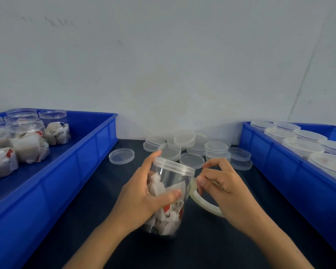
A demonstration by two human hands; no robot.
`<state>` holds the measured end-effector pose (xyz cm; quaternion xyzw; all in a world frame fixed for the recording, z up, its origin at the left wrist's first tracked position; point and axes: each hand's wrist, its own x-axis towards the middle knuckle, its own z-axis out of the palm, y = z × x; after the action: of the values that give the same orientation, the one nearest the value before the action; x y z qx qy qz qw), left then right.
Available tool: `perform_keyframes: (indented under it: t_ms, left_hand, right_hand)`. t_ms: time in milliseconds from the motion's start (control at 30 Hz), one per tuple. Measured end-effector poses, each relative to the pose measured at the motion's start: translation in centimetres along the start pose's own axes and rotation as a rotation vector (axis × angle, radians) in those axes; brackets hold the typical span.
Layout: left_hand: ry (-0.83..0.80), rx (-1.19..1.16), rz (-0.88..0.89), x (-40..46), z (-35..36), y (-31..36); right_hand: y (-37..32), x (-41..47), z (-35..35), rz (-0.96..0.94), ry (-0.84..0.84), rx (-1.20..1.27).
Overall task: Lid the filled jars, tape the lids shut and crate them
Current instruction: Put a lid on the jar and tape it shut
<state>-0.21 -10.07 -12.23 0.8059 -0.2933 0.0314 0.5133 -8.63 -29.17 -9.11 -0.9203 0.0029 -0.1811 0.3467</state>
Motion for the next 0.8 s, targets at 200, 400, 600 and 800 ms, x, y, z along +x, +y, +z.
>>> perform_keyframes:
  t_ms: [200, 400, 600, 800]
  left_hand:
    - [0.023, -0.004, 0.036, -0.4, 0.8, 0.3]
    - [0.036, 0.027, 0.037, -0.5, 1.2, 0.6]
    - [0.027, 0.060, 0.046, -0.7, 1.2, 0.9]
    - [0.027, 0.085, 0.079, -1.0, 1.1, 0.9]
  right_hand:
    - [-0.7, -0.4, -0.2, 0.013, -0.010, 0.059]
    - [-0.8, -0.5, -0.1, 0.004, 0.029, 0.004]
    - [-0.9, -0.6, -0.2, -0.012, 0.057, -0.088]
    - [-1.8, -0.8, -0.2, 0.050, 0.067, -0.250]
